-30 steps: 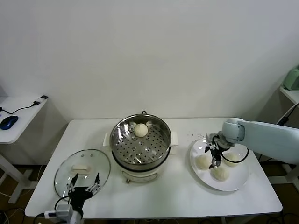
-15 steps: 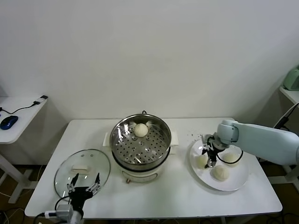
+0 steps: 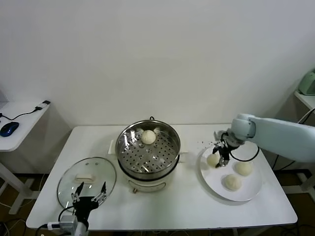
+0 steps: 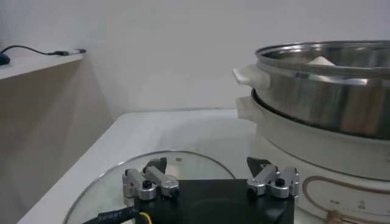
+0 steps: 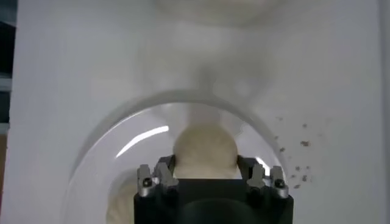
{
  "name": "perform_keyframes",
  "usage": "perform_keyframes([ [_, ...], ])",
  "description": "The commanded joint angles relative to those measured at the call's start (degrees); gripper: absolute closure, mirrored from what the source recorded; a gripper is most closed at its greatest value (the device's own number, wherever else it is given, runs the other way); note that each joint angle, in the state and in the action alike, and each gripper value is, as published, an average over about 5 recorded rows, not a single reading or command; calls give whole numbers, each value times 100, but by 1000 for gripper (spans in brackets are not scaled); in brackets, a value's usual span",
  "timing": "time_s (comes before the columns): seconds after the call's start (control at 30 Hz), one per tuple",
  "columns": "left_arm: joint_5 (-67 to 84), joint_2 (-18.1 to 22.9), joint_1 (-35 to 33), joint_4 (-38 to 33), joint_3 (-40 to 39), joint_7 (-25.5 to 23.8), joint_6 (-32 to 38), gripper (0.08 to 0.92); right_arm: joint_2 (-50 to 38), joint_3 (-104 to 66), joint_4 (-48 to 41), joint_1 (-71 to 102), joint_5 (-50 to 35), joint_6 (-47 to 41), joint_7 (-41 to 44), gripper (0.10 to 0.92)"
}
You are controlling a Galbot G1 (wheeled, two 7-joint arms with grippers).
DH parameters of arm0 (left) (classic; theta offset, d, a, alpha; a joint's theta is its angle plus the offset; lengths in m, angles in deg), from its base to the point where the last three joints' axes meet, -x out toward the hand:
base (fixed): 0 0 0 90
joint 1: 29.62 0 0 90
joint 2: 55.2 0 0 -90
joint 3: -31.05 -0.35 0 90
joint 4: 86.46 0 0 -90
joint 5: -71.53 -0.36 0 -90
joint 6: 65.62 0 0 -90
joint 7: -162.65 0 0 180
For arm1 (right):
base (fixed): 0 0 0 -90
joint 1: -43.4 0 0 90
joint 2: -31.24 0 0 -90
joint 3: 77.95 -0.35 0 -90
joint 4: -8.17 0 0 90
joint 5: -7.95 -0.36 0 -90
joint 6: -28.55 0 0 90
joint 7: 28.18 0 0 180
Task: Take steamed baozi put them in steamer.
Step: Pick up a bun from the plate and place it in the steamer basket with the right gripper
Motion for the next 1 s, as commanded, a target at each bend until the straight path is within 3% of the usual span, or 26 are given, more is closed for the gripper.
perform_keyframes([
  [0.03,-3,-10,-4,-15,-3,0,-8,177,455,1050,260,-2429,-1275,170,546,347],
  [0.27,2,-35,-2,-65,-6,-1,-58,177,1525,677,432,-3087,-2518,-44,465,347],
  [0.53,27,-26,49,-143,0,-4,-159,177,2914,184,447,-2301,-3430,-754,-412,347],
  [1.0,107,-31,149,-165,-8,-29,-223,177,4158,38,-961,-539,-3200,-1129,-914,347],
])
